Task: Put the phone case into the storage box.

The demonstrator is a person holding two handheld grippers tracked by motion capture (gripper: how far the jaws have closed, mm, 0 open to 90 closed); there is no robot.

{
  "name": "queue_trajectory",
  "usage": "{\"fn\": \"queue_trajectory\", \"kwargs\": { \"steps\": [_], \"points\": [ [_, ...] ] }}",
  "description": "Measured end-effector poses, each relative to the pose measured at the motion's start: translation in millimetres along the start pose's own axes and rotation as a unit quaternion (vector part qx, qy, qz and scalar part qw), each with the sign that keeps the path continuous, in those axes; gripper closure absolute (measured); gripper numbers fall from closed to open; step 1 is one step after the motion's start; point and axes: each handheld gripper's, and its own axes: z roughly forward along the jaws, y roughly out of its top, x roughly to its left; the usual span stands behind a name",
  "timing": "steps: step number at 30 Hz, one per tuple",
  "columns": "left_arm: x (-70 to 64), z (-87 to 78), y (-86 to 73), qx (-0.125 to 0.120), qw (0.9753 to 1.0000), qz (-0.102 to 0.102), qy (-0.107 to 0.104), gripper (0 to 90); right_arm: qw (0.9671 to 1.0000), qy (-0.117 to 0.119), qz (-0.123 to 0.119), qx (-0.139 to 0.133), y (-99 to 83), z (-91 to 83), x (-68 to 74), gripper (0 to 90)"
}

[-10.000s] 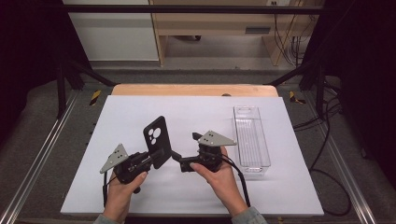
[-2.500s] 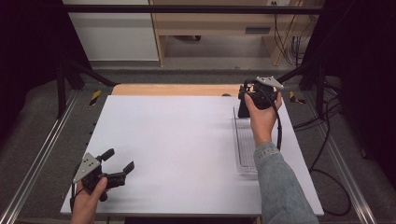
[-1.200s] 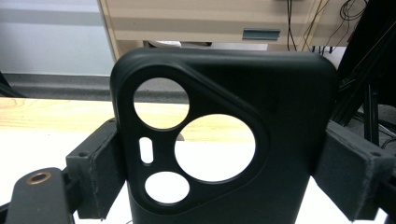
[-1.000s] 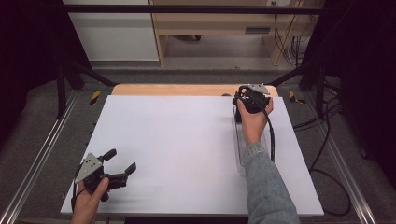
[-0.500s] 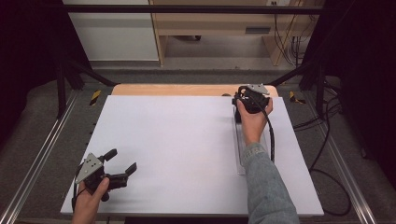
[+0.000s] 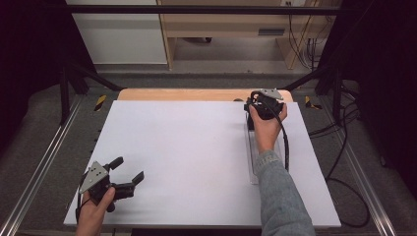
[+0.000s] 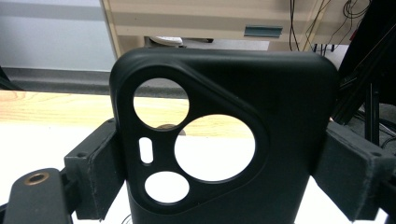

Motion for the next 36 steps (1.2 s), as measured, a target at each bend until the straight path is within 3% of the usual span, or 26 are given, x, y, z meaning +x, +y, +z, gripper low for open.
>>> {"fn": "queue_trajectory", "kwargs": {
  "steps": [18, 24, 36],
  "points": [
    [0.0, 0.0, 0.0, 0.001, 1.0, 0.0, -0.001, 3.4, 0.9999, 0.007, -0.002, 0.01, -0.5, 1.0, 0.0, 11.6],
    [-0.1, 0.3, -0.2, 0.002, 1.0, -0.001, 0.001, 3.5, 0.9998, 0.008, 0.0, 0.02, -2.0, 1.4, -3.1, 6.4],
    [-1.4, 0.9, -0.2, 0.002, 1.0, 0.0, -0.001, 3.4, 0.9997, 0.019, 0.002, 0.017, -0.8, -0.7, -3.0, 4.6]
  ]
}}
